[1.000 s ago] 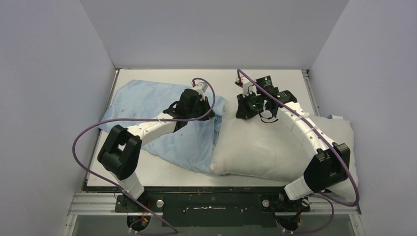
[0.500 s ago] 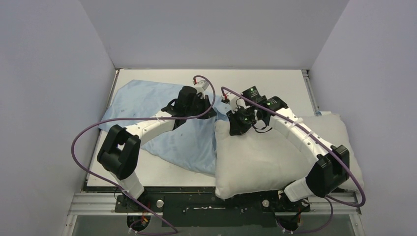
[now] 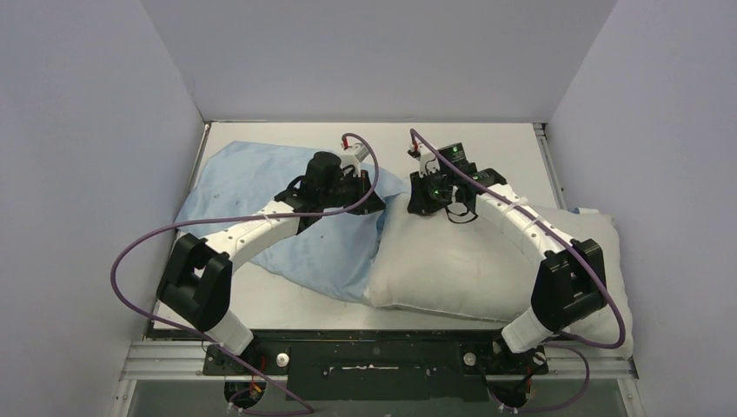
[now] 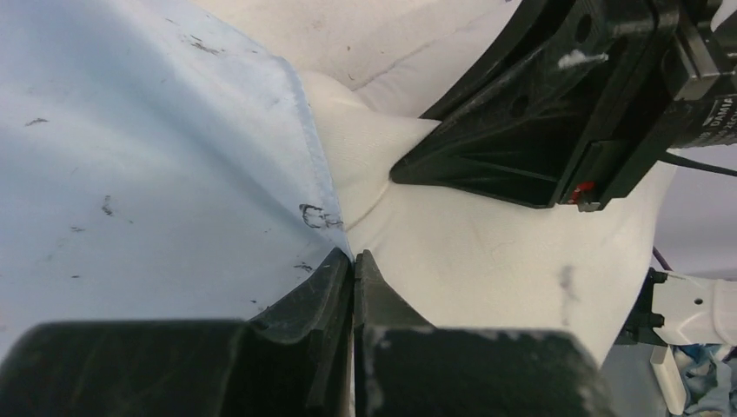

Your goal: Put the pillow into the pillowcase

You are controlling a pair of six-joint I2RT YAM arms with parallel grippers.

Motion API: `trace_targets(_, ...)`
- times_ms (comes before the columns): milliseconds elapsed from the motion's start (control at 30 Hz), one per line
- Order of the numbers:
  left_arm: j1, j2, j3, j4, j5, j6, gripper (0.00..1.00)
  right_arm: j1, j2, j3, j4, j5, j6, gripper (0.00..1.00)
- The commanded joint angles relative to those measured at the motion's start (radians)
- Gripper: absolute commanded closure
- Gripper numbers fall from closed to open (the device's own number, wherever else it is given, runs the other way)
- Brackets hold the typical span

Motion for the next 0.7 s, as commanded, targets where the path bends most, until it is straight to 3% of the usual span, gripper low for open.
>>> trace_targets(0, -0.004, -0.044, 0.002, 0.014, 0.054, -0.005, 1.00, 0.014, -0.081, -0.042, 0.186, -0.014, 0.037, 1.00)
trace_targets(100, -0.006, -0.038, 0.003, 0.016, 0.076, -0.007, 1.00, 0.022, -0.108, -0.062, 0.236, -0.118, 0.012, 1.00)
trace_targets(267, -0.006, -0.026, 0.014, 0.019, 0.088, -0.014, 1.00, 0.027, -0.069, 0.014, 0.119, -0.254, -0.092, 1.00)
trace_targets(400, -0.007, -0.032, 0.020, 0.014, 0.088, -0.008, 1.00, -0.010, -0.039, 0.047, 0.122, -0.106, -0.099, 1.00)
trace_targets(533, -0.006, -0.047, 0.021, -0.086, 0.068, 0.039, 1.00, -0.036, -0.056, -0.038, 0.316, -0.091, -0.089, 1.00)
trace_targets(667, -0.006, -0.073, -0.011, -0.098, 0.080, 0.049, 1.00, -0.042, -0.044, -0.107, 0.435, 0.018, -0.069, 1.00)
